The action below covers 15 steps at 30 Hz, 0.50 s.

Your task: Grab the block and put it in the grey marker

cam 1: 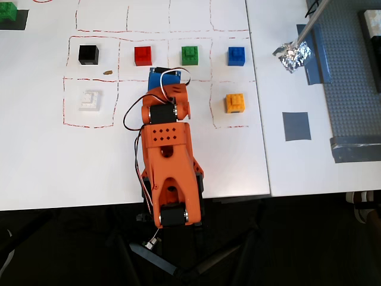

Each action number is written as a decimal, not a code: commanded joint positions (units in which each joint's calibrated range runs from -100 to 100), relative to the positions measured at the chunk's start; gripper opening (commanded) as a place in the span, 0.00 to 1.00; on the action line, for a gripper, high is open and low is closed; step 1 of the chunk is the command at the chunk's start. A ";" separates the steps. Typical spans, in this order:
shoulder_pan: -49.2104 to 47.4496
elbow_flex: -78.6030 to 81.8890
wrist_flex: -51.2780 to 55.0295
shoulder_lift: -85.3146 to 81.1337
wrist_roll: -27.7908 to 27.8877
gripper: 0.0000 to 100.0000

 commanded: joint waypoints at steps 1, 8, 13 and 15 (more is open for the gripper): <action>-0.44 0.90 -0.02 -0.86 1.71 0.00; -0.44 0.90 -0.02 -0.86 2.00 0.00; -0.44 0.90 -0.02 -0.86 2.00 0.00; -0.44 0.90 -0.02 -0.86 2.05 0.00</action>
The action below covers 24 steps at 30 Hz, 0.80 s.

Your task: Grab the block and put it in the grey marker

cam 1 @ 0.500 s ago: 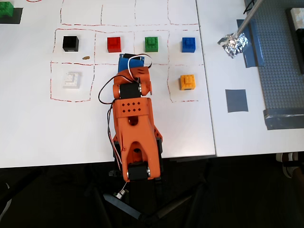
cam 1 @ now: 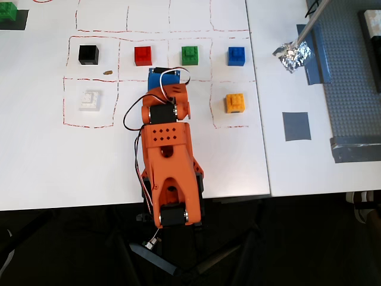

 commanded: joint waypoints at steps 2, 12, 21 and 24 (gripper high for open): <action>-0.44 0.90 -0.02 -0.86 0.63 0.00; -1.49 -1.09 -0.02 0.43 0.98 0.00; -2.46 -14.06 -0.02 14.48 -1.76 0.00; -1.41 -18.41 -0.02 18.87 -3.32 0.00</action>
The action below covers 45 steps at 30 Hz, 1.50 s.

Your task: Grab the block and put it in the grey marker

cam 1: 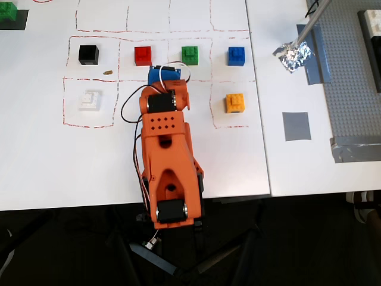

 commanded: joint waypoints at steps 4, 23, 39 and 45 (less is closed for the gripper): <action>0.55 -15.12 2.26 9.96 -4.44 0.00; 24.10 -59.00 28.71 53.13 -17.44 0.00; 41.83 -71.69 37.94 67.26 -16.61 0.29; 44.75 -73.14 38.84 69.84 -16.02 0.41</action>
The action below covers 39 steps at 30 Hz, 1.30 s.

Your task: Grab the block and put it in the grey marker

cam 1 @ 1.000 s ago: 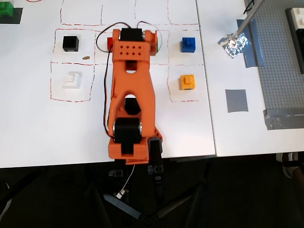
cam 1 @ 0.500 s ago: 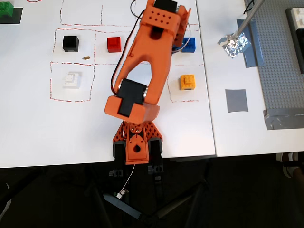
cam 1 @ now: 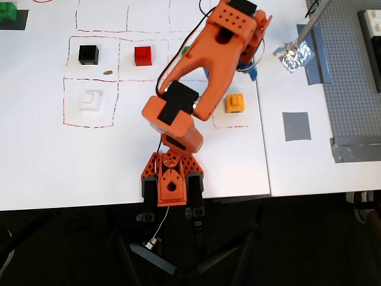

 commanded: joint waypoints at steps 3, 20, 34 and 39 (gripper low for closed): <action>3.81 -5.24 1.54 -0.63 0.98 0.44; 7.87 -2.43 -4.09 11.09 0.44 0.48; 10.07 -1.52 -8.50 18.76 0.00 0.45; 10.87 -1.61 -8.74 20.31 0.05 0.41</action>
